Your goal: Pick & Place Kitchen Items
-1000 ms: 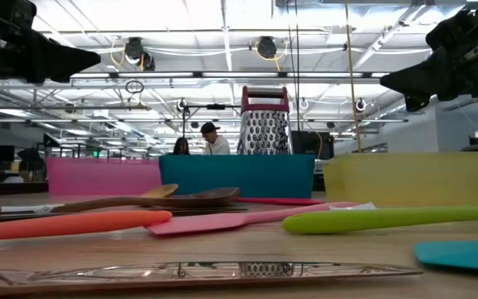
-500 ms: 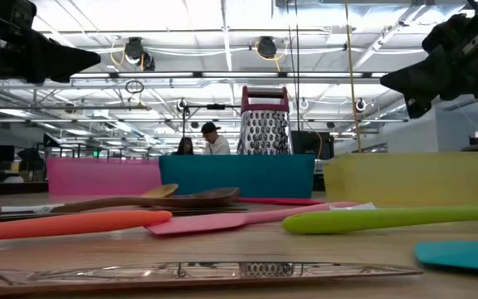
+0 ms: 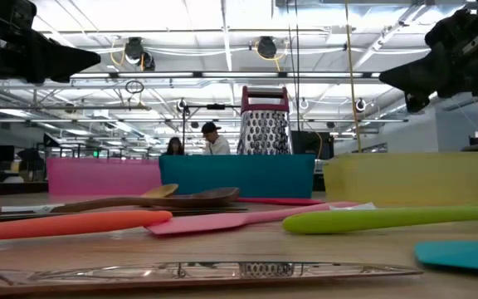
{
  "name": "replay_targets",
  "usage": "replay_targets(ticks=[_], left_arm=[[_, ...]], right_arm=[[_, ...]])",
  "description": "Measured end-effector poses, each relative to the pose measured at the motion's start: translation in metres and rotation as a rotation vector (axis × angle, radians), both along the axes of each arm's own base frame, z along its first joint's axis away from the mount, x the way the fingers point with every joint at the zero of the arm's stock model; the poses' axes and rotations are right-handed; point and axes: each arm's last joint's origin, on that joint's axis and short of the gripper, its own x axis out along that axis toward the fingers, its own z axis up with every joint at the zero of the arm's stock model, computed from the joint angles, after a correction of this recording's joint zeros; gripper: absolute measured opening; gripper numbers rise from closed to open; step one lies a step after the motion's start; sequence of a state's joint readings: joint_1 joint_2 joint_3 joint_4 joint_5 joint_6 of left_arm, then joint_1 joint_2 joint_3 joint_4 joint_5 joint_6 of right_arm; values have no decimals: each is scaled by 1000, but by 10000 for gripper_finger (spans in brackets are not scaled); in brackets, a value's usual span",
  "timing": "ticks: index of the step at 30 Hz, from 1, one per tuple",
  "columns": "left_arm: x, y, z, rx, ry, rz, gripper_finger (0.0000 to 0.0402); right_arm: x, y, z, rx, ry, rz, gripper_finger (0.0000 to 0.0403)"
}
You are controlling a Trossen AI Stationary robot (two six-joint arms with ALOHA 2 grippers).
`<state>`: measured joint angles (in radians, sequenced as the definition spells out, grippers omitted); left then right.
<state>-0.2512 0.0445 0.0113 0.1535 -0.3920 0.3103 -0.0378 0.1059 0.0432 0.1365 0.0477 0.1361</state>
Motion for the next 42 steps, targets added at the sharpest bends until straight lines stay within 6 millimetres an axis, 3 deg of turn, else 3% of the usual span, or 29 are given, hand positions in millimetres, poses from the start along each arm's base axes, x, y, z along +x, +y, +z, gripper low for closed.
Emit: replay_targets(ticks=[11,21,29,39,42], left_arm=[[0,0,1,-62,-17,-7,56],[0,0,2,-60,-31,-7,56],[0,0,3,-204,-60,-24,56],[0,-2,3,-214,-55,-107,56],[0,0,6,-290,-95,-38,56]], right_arm=[[-3,1,22,-164,-221,7,2],[-1,4,20,-199,-200,104,46],[1,4,19,-240,-189,99,97],[4,4,17,-324,-162,92,106],[6,4,16,-324,-152,93,101]])
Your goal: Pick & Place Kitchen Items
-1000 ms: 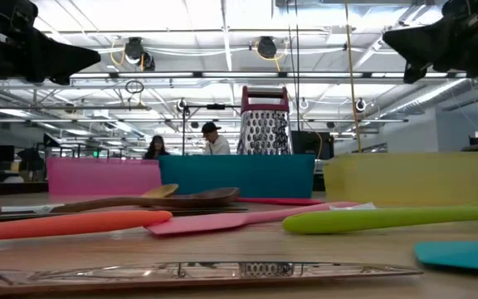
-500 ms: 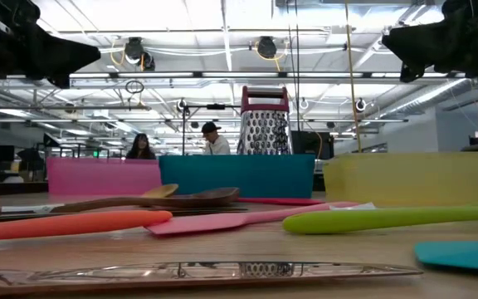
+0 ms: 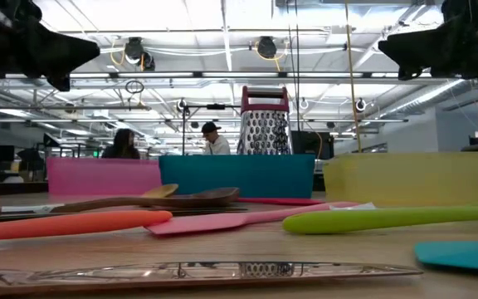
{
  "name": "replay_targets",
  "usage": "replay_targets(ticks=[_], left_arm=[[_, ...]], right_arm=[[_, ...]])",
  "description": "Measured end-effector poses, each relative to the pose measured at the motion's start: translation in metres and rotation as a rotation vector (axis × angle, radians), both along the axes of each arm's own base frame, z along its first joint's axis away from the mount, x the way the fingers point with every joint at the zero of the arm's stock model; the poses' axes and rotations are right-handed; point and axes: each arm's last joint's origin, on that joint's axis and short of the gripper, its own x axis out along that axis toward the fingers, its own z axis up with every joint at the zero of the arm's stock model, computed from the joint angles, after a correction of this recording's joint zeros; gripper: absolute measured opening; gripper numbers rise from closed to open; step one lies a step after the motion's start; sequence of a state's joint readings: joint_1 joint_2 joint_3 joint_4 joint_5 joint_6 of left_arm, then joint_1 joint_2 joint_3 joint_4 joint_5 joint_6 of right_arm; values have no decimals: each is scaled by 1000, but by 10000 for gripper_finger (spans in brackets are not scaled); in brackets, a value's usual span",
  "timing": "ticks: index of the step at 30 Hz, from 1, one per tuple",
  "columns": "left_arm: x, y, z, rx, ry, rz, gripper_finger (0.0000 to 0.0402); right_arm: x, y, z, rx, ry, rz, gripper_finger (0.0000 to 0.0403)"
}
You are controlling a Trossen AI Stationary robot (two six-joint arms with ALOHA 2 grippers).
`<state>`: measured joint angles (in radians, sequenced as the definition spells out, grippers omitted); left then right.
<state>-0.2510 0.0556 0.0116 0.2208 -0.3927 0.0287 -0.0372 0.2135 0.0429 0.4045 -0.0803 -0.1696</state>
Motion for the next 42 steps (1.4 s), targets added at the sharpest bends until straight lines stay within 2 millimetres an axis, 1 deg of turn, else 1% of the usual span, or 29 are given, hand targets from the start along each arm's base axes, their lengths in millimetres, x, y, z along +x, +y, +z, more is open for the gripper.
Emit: replay_targets(ticks=[4,9,11,14,17,19,22,24,26,30,32,35,42], left_arm=[[3,-1,6,31,31,8,56],[14,-3,21,49,113,9,63],[20,-5,26,34,176,8,78],[31,-8,37,11,235,7,113],[45,-11,53,23,266,13,143],[55,-14,65,15,291,18,153],[71,-18,77,-23,374,23,154],[81,-20,78,-78,445,33,150],[91,-23,81,-122,481,42,145],[106,-31,90,-149,538,39,134],[111,-34,90,-169,576,65,132],[116,-40,83,-215,636,95,132],[119,-56,60,-451,767,110,131]], right_arm=[[2,0,7,-13,-68,-2,94],[7,0,11,-39,-115,-9,97],[10,0,10,-43,-108,-10,100],[13,0,9,-43,-97,-10,104],[17,-1,7,-37,-86,-8,108],[18,-1,6,-21,-80,-4,109],[20,-1,5,-5,-67,-1,110],[20,-1,4,-5,-60,-1,110],[21,-1,4,-8,-58,-1,111],[20,-1,5,-13,-69,-2,111],[20,-1,5,-13,-70,-2,110],[20,-1,5,-13,-69,-2,110],[20,-1,5,-13,-68,-2,110]])
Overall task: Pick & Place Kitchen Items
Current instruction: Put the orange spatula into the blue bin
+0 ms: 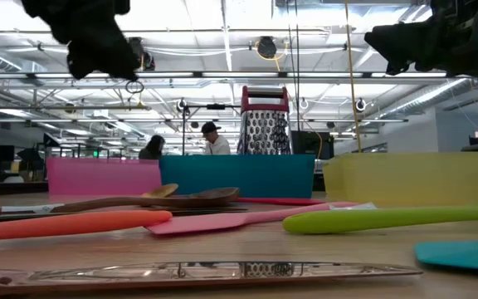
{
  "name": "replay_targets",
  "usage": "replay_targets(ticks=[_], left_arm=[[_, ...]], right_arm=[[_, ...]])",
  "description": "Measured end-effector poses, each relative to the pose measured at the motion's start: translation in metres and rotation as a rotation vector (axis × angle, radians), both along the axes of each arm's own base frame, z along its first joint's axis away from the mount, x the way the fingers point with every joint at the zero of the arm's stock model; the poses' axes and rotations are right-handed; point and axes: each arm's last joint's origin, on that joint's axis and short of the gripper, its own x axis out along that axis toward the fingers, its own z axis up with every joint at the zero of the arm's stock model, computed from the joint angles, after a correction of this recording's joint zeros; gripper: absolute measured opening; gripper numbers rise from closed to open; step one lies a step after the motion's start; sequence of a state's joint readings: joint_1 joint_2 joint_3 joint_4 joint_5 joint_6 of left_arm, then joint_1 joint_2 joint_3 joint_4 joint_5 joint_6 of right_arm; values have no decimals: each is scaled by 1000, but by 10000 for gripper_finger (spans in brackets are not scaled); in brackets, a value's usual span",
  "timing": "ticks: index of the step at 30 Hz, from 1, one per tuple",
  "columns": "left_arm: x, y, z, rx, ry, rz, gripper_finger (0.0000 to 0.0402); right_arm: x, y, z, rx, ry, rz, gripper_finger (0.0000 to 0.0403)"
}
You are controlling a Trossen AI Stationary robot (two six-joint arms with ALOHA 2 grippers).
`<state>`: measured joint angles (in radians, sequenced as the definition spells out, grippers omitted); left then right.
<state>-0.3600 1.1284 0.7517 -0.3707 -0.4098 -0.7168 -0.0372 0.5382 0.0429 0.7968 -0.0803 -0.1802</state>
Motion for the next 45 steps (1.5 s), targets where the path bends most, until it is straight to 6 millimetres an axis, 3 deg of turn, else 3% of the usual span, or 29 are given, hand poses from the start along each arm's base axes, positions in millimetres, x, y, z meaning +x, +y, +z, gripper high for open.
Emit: replay_targets(ticks=[8,13,26,39,45], left_arm=[[-4,-16,-26,-380,231,144,131],[-8,-26,-43,-478,396,216,131],[-19,-29,-73,-521,694,497,131],[-27,-31,-87,-541,850,733,131],[-32,-33,-91,-534,844,773,131]], right_arm=[[0,0,-1,16,11,4,112],[1,0,-2,22,25,5,110],[1,0,-5,10,53,1,111],[2,0,-9,11,98,1,110],[2,0,-10,7,101,-1,111]])
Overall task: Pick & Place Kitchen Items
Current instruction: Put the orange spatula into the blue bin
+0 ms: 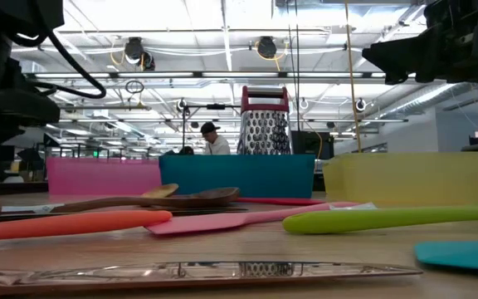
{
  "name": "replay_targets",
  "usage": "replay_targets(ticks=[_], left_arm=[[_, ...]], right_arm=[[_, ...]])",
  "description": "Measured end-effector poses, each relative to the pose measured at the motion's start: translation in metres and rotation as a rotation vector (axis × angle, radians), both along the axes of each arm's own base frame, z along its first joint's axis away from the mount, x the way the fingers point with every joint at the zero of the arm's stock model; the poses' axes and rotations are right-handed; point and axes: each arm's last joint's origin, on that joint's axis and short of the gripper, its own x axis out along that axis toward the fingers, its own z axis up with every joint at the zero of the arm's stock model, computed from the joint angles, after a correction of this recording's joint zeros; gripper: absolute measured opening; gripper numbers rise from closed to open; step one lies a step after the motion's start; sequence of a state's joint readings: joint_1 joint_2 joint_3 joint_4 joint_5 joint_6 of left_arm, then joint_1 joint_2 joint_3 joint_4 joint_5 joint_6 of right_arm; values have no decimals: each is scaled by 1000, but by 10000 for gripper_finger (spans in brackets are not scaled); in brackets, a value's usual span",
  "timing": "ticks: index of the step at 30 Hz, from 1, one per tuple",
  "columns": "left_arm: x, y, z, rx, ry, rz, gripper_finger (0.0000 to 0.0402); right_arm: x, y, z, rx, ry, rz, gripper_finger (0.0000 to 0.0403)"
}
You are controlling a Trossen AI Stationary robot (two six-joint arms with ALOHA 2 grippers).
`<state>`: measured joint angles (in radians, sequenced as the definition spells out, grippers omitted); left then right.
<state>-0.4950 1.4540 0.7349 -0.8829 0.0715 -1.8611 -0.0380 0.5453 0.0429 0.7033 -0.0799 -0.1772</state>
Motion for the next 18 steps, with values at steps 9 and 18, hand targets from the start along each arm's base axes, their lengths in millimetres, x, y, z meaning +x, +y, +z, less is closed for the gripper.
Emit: replay_targets(ticks=[9,18], left_arm=[[1,1,-1,30,-24,27,131],[1,1,-1,46,-33,33,131]], right_arm=[[0,0,0,0,2,0,110],[0,0,0,0,2,0,111]])
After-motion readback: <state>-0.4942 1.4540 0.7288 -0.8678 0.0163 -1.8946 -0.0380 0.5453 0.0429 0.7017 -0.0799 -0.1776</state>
